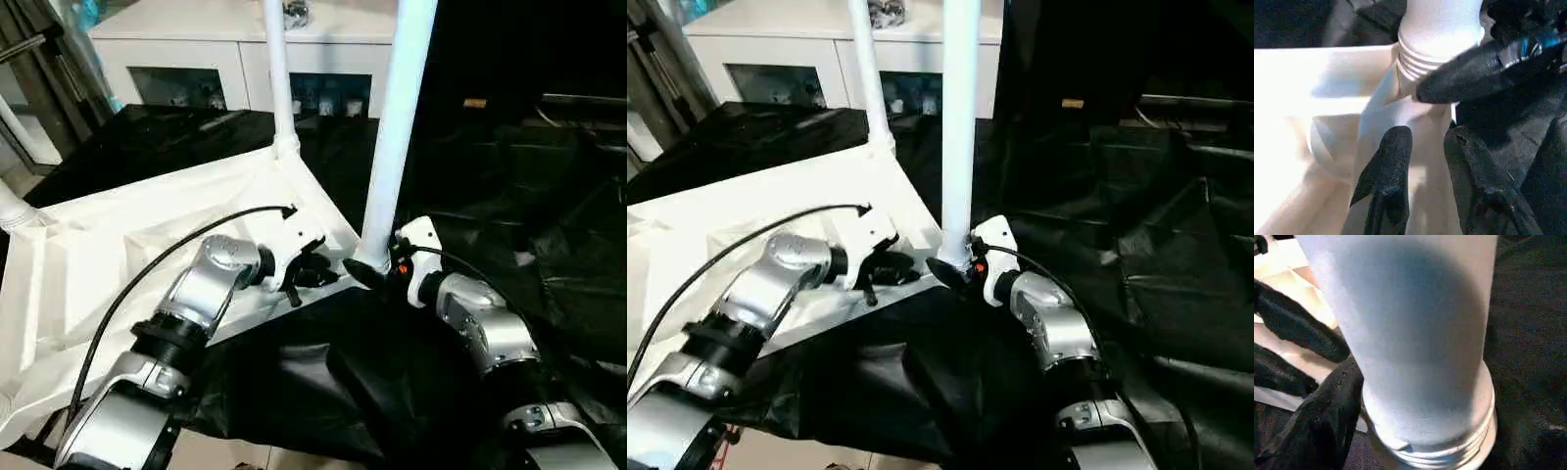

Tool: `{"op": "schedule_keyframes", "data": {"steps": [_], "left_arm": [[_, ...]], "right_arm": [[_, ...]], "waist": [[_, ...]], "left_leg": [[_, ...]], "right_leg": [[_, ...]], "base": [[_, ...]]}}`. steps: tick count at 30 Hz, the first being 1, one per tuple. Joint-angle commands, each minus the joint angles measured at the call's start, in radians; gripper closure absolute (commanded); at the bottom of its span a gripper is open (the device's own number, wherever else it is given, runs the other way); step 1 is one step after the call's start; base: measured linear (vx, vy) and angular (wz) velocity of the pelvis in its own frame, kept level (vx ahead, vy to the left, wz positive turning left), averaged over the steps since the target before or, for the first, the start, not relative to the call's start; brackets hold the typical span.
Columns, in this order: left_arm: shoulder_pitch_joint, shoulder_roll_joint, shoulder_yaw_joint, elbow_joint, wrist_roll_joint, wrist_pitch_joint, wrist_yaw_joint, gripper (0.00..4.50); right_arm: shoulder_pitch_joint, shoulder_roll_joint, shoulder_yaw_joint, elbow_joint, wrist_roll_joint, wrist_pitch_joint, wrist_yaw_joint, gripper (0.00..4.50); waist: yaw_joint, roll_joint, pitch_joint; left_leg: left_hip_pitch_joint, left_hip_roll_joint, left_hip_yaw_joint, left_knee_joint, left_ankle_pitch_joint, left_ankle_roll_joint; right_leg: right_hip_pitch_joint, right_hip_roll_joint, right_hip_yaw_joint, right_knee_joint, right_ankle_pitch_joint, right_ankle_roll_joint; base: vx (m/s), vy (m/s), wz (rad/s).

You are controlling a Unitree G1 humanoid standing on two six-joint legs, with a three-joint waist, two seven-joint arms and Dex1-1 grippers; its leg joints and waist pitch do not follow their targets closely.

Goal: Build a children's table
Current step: Rotate leg to tighten

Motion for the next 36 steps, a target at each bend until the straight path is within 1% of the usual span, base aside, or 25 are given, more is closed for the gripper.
{"op": "schedule_keyframes", "data": {"steps": [1, 3, 4, 5, 6, 8, 12, 15, 16, 17, 18, 20, 21, 22, 23, 26, 27, 29, 32, 33, 35, 36], "left_arm": [[0.018, 0.013, 0.010, -0.006, -0.015, 0.024, -0.005, 3.10], [0.025, 0.009, 0.015, -0.013, -0.033, 0.042, -0.014, 3.10], [0.034, 0.008, 0.018, -0.029, -0.046, 0.064, -0.023, 3.10], [0.041, 0.004, 0.018, -0.036, -0.053, 0.073, -0.028, 3.10], [0.053, -0.001, 0.019, -0.051, -0.064, 0.094, -0.033, 3.10], [0.060, -0.002, 0.009, -0.048, -0.055, 0.098, -0.029, 3.10], [0.059, 0.001, 0.000, -0.021, -0.042, 0.088, -0.024, 3.10], [0.057, 0.010, -0.006, -0.005, -0.038, 0.076, -0.020, 3.10], [0.056, 0.015, -0.005, 0.001, -0.043, 0.076, -0.021, 3.10], [0.059, 0.023, -0.002, 0.001, -0.048, 0.076, -0.024, 3.26], [0.060, 0.024, -0.002, 0.001, -0.049, 0.076, -0.025, 3.26], [0.068, 0.034, 0.002, -0.005, -0.059, 0.070, -0.042, 3.45], [0.072, 0.036, 0.004, -0.008, -0.063, 0.064, -0.048, 3.48], [0.075, 0.038, 0.006, -0.010, -0.066, 0.058, -0.053, 3.57], [0.077, 0.038, 0.009, -0.011, -0.068, 0.054, -0.054, 3.71], [0.084, 0.041, 0.020, -0.009, -0.085, 0.036, -0.072, 3.94], [0.089, 0.053, 0.006, -0.009, -0.083, 0.029, -0.089, 4.02], [0.090, 0.056, 0.001, -0.009, -0.082, 0.027, -0.092, 4.22], [0.098, 0.057, 0.000, -0.015, -0.089, 0.033, -0.094, 4.32], [0.100, 0.057, -0.002, -0.016, -0.091, 0.034, -0.098, 4.42], [0.103, 0.059, -0.007, -0.015, -0.092, 0.030, -0.104, 4.42], [0.106, 0.061, -0.011, -0.015, -0.092, 0.021, -0.112, 4.47]], "right_arm": [[0.012, 0.004, 0.026, -0.004, -0.002, 0.024, 0.015, 0.62], [0.012, 0.004, 0.026, -0.003, -0.001, 0.024, 0.016, 0.62], [0.011, 0.004, 0.027, -0.002, -0.001, 0.024, 0.016, 0.62], [0.011, 0.004, 0.028, -0.001, -0.001, 0.024, 0.016, 0.62], [0.010, 0.004, 0.029, 0.000, -0.001, 0.023, 0.016, 0.62], [0.010, 0.003, 0.029, -0.002, -0.001, 0.025, 0.017, 0.62], [0.010, -0.003, 0.029, -0.002, -0.003, 0.023, 0.019, 0.62], [0.012, -0.006, 0.029, -0.006, -0.002, 0.024, 0.020, 0.62], [0.014, -0.008, 0.029, -0.009, -0.001, 0.024, 0.022, 0.62], [0.016, -0.010, 0.030, -0.012, -0.001, 0.023, 0.024, 0.62], [0.017, -0.011, 0.031, -0.013, -0.001, 0.023, 0.025, 0.62], [0.018, -0.013, 0.031, -0.015, 0.000, 0.023, 0.030, 0.62], [0.018, -0.014, 0.032, -0.016, 0.001, 0.022, 0.031, 0.62], [0.019, -0.015, 0.032, -0.016, 0.001, 0.022, 0.032, 0.62], [0.019, -0.015, 0.032, -0.017, 0.001, 0.022, 0.033, 0.62], [0.014, -0.018, 0.033, -0.012, 0.002, 0.019, 0.039, 0.62], [0.010, -0.021, 0.036, -0.008, 0.001, 0.016, 0.046, 0.62], [0.009, -0.022, 0.038, -0.008, 0.000, 0.014, 0.049, 0.62], [0.007, -0.026, 0.043, -0.007, -0.004, 0.005, 0.057, 0.62], [0.006, -0.028, 0.046, -0.006, -0.007, -0.001, 0.060, 0.62], [0.003, -0.031, 0.047, -0.006, -0.004, -0.004, 0.072, 0.62], [0.000, -0.036, 0.046, -0.007, 0.003, -0.001, 0.090, 0.44]], "waist": [[0.004, -0.011, -0.062], [0.004, -0.011, -0.062], [0.005, -0.015, -0.062], [0.005, -0.015, -0.062], [0.005, -0.013, -0.061], [0.004, -0.013, -0.061], [0.004, -0.010, -0.061], [0.004, -0.010, -0.064], [0.003, -0.009, -0.063], [0.003, -0.009, -0.064], [0.003, -0.010, -0.063], [0.004, -0.009, -0.064], [0.004, -0.012, -0.064], [0.005, -0.010, -0.064], [0.005, -0.013, -0.064], [0.005, -0.012, -0.065], [0.006, -0.015, -0.064], [0.006, -0.013, -0.065], [0.007, -0.013, -0.064], [0.007, -0.013, -0.064], [0.008, -0.013, -0.063], [0.008, -0.012, -0.063]], "left_leg": [[0.013, 0.007, 0.005, -0.061, -0.185, 0.061], [0.014, 0.006, 0.007, -0.061, -0.188, 0.060], [0.013, 0.007, 0.007, -0.060, -0.185, 0.062], [0.013, 0.007, 0.007, -0.060, -0.185, 0.062], [0.013, 0.007, 0.007, -0.060, -0.183, 0.064], [0.013, 0.006, 0.007, -0.060, -0.184, 0.064], [0.014, 0.006, 0.006, -0.061, -0.190, 0.059], [0.014, 0.005, 0.006, -0.059, -0.177, 0.061], [0.014, 0.005, 0.006, -0.059, -0.175, 0.062], [0.014, 0.005, 0.006, -0.058, -0.174, 0.063], [0.013, 0.004, 0.006, -0.058, -0.174, 0.065], [0.014, 0.005, 0.006, -0.057, -0.167, 0.067], [0.014, 0.005, 0.006, -0.057, -0.168, 0.068], [0.014, 0.005, 0.006, -0.057, -0.172, 0.067], [0.014, 0.006, 0.007, -0.057, -0.170, 0.068], [0.014, 0.006, 0.006, -0.056, -0.161, 0.071], [0.013, 0.006, 0.006, -0.056, -0.161, 0.073], [0.015, 0.006, 0.007, -0.056, -0.160, 0.074], [0.014, 0.006, 0.007, -0.055, -0.162, 0.073], [0.015, 0.007, 0.007, -0.056, -0.165, 0.072], [0.015, 0.007, 0.007, -0.057, -0.175, 0.066], [0.015, 0.006, 0.007, -0.057, -0.181, 0.065]], "right_leg": [[0.054, -0.029, 0.016, -0.057, -0.075, -0.274], [0.054, -0.029, 0.016, -0.056, -0.077, -0.277], [0.054, -0.030, 0.017, -0.056, -0.081, -0.278], [0.054, -0.030, 0.017, -0.056, -0.081, -0.278], [0.053, -0.030, 0.017, -0.058, -0.094, -0.275], [0.053, -0.029, 0.017, -0.059, -0.097, -0.273], [0.054, -0.029, 0.016, -0.059, -0.102, -0.267], [0.055, -0.028, 0.016, -0.057, -0.076, -0.268], [0.055, -0.027, 0.016, -0.056, -0.070, -0.270], [0.055, -0.027, 0.016, -0.055, -0.065, -0.271], [0.056, -0.027, 0.015, -0.055, -0.063, -0.271], [0.056, -0.028, 0.016, -0.054, -0.055, -0.275], [0.056, -0.027, 0.015, -0.055, -0.058, -0.275], [0.056, -0.028, 0.015, -0.055, -0.065, -0.276], [0.056, -0.028, 0.016, -0.054, -0.063, -0.277], [0.056, -0.028, 0.015, -0.052, -0.053, -0.279], [0.056, -0.028, 0.015, -0.053, -0.055, -0.278], [0.056, -0.028, 0.016, -0.052, -0.058, -0.278], [0.056, -0.029, 0.016, -0.052, -0.063, -0.278], [0.055, -0.029, 0.016, -0.052, -0.068, -0.277], [0.054, -0.029, 0.016, -0.054, -0.090, -0.272], [0.055, -0.029, 0.016, -0.054, -0.095, -0.271]], "base": [[0.000, 0.000, 0.00], [0.000, 0.000, 0.00], [0.000, 0.000, 0.00], [0.000, 0.000, 0.00], [0.000, 0.000, 0.00], [0.000, 0.000, 0.00], [0.000, 0.000, 0.00], [0.000, 0.000, 0.00], [0.000, 0.000, 0.00], [0.000, 0.000, 0.00], [0.000, 0.000, 0.00], [0.000, 0.000, 0.00], [0.000, 0.000, 0.00], [0.000, 0.000, 0.00], [0.000, 0.000, 0.00], [0.000, 0.000, 0.00], [0.000, 0.000, 0.00], [0.000, 0.000, 0.00], [0.000, 0.000, 0.00], [0.000, 0.000, 0.00], [0.000, 0.000, 0.00], [0.000, 0.000, 0.00]]}}
